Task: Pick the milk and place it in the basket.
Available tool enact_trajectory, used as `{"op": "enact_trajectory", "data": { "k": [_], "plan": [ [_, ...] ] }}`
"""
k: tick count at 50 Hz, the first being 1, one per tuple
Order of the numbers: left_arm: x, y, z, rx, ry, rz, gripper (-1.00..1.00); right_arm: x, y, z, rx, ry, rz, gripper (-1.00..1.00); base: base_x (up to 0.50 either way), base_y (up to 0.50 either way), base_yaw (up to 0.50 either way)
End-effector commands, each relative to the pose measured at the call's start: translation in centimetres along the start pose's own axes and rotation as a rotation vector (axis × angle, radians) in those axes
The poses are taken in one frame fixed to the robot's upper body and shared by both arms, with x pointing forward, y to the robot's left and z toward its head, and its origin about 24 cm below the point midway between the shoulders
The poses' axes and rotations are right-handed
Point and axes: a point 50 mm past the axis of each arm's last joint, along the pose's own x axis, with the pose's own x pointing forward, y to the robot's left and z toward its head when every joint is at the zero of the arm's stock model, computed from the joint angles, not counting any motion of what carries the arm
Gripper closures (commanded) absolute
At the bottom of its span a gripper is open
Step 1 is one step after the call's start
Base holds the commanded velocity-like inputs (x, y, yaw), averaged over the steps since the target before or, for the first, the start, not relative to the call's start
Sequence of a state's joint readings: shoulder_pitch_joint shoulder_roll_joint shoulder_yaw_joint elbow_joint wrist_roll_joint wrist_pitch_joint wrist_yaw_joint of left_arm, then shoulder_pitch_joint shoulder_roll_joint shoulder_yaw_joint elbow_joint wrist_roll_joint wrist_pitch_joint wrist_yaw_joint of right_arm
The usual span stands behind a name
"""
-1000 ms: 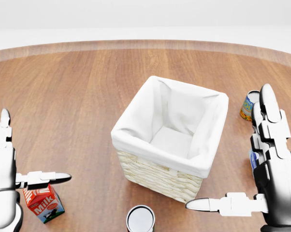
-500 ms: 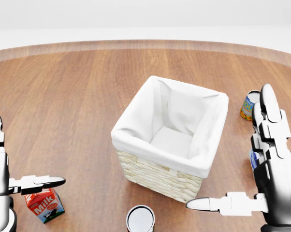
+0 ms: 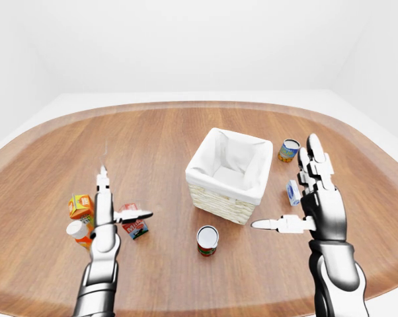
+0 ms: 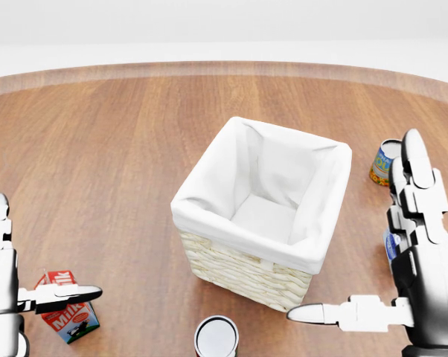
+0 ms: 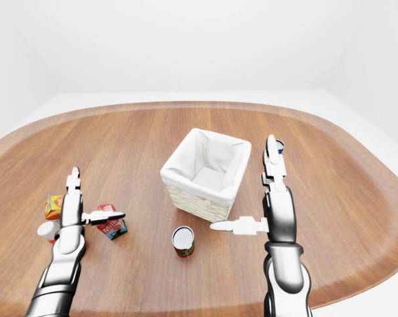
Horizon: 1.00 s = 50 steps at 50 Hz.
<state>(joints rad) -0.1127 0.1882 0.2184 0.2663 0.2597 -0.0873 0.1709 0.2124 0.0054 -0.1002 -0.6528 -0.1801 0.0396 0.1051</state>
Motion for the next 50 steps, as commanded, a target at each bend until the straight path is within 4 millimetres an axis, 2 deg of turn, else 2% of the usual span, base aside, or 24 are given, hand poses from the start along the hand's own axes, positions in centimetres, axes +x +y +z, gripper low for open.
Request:
{"op": "enact_trajectory", "data": {
  "k": [1, 15, 21, 41, 50],
  "plan": [
    [-0.1, -0.4, -1.2, 0.021, 0.049, -0.006, -1.0, 0.0, 0.0, 0.0, -0.001, -0.001, -0.002, -1.0, 0.0, 0.0, 0.0],
    [0.4, -0.7, -2.5, 0.03, 0.117, -0.007, -1.0, 0.0, -0.1, 0.0, 0.001, 0.0, -0.002, -1.0, 0.0, 0.0, 0.0],
    [0.5, -0.6, -2.5, 0.011, 0.12, -0.012, -1.0, -0.1, -0.1, 0.0, 0.001, 0.0, -0.002, -1.0, 0.0, 0.0, 0.0],
    [0.6, -0.6, -5.0, 0.073, 0.231, 0.002, -1.0, -0.1, 0.0, -0.1, -0.001, 0.0, -0.001, -1.0, 0.0, 0.0, 0.0],
    [0.6, -0.6, -4.9, 0.071, 0.23, 0.003, -1.0, -0.1, 0.0, -0.1, -0.001, 0.001, -0.001, -1.0, 0.0, 0.0, 0.0]
  ]
}}
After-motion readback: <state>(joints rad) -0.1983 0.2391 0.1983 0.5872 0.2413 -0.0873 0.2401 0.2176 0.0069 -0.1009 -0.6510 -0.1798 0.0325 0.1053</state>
